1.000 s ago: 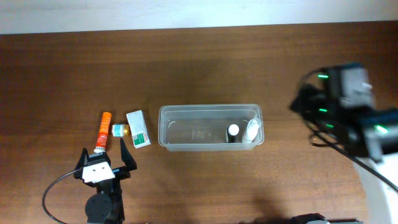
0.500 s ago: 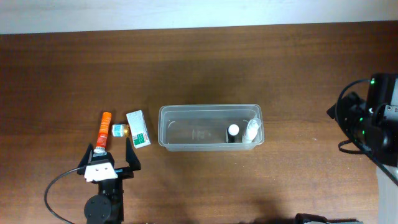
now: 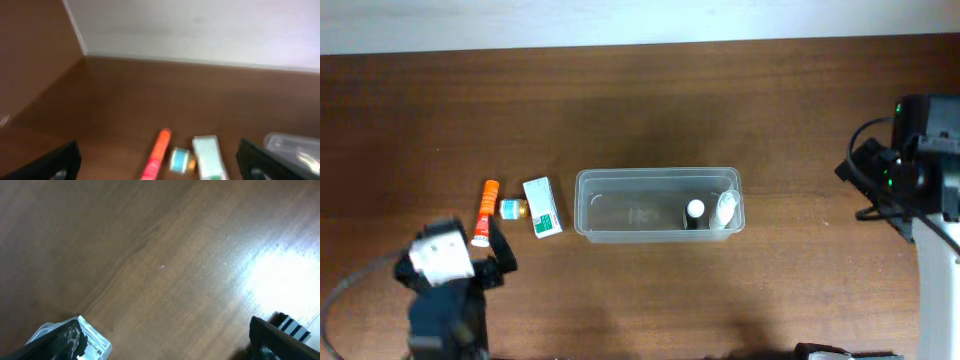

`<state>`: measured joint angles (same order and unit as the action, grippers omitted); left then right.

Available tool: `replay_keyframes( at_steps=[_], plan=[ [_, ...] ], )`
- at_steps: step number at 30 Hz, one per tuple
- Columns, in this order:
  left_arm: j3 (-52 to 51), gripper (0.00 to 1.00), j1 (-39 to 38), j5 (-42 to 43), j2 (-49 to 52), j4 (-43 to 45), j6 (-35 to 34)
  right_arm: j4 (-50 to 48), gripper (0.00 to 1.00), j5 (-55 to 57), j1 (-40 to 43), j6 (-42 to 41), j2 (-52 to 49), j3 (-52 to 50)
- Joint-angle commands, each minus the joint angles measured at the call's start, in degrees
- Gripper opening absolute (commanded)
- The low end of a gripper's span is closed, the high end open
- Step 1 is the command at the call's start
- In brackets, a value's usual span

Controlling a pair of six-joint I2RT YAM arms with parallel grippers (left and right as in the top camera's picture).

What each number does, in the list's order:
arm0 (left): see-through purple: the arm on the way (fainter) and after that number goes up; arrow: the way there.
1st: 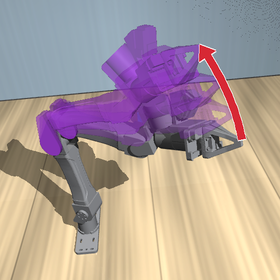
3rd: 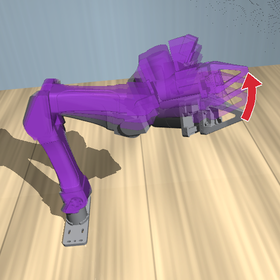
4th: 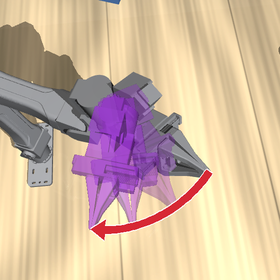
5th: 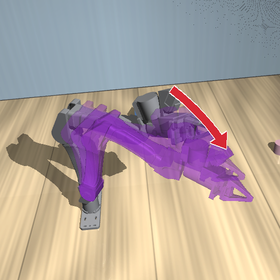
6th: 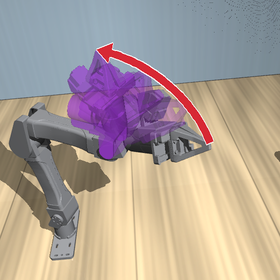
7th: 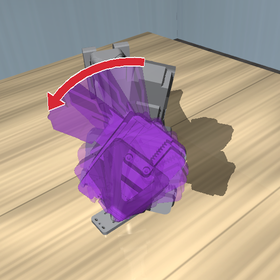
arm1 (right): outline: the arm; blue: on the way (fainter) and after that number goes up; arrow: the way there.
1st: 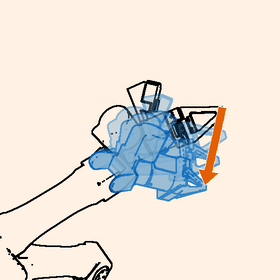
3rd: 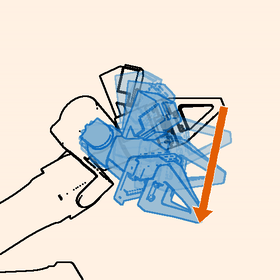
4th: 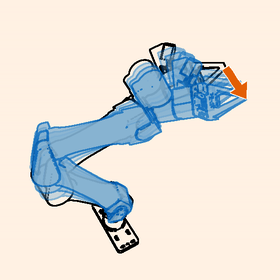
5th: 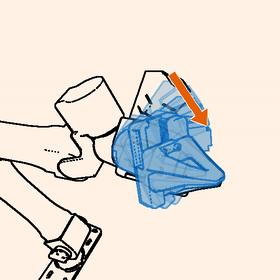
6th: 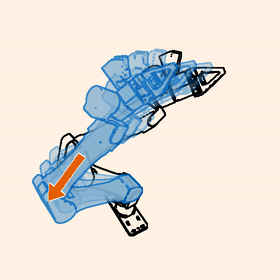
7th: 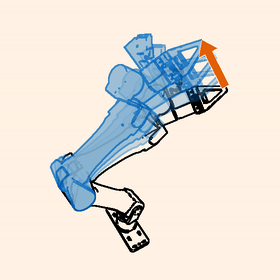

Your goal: Pack container

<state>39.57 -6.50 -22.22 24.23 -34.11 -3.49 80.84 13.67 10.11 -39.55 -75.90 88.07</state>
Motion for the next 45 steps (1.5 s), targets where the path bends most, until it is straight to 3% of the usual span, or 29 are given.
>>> replay_keyframes(
  at_steps=[1,4,12,16,18,24,32,41,42,45],
  plan=[
    [13.7,1.00,0.3,-3.3,15.5,-3.8,5.5,0.0,0.98,0.3,0.5,0.3,-2.6,0.0],
    [27.9,1.00,0.3,-1.6,30.0,-10.9,8.3,-0.1,0.98,0.3,0.5,0.3,-6.0,0.0],
    [32.3,1.00,0.4,3.3,38.9,-20.0,8.0,-3.1,0.98,-4.0,0.5,-0.1,-9.7,0.0],
    [32.3,1.00,6.6,0.5,41.0,-25.5,-8.6,-3.1,0.99,-4.0,0.5,-0.1,-9.7,0.0],
    [32.3,1.00,12.7,4.9,42.4,-25.7,-9.7,-3.1,0.98,-4.0,0.5,-0.1,-9.7,0.0],
    [32.3,0.99,23.9,20.2,51.7,-26.0,0.1,-3.1,0.98,-4.0,0.5,-0.1,-9.7,0.0],
    [32.3,0.98,24.2,18.4,67.4,-21.1,12.8,-3.1,0.98,-4.0,0.5,-0.1,-9.7,0.0],
    [32.3,0.93,22.7,22.5,77.2,-13.6,24.1,-3.1,0.98,-4.0,0.5,-0.1,-9.7,0.0],
    [32.3,0.91,22.2,21.9,78.7,-13.1,27.8,-3.1,0.99,-4.0,0.5,-0.1,-9.7,0.0],
    [32.3,0.91,21.6,17.7,81.4,-11.4,28.7,-3.1,0.98,-4.0,0.5,-0.1,-9.7,0.0]
  ],
)
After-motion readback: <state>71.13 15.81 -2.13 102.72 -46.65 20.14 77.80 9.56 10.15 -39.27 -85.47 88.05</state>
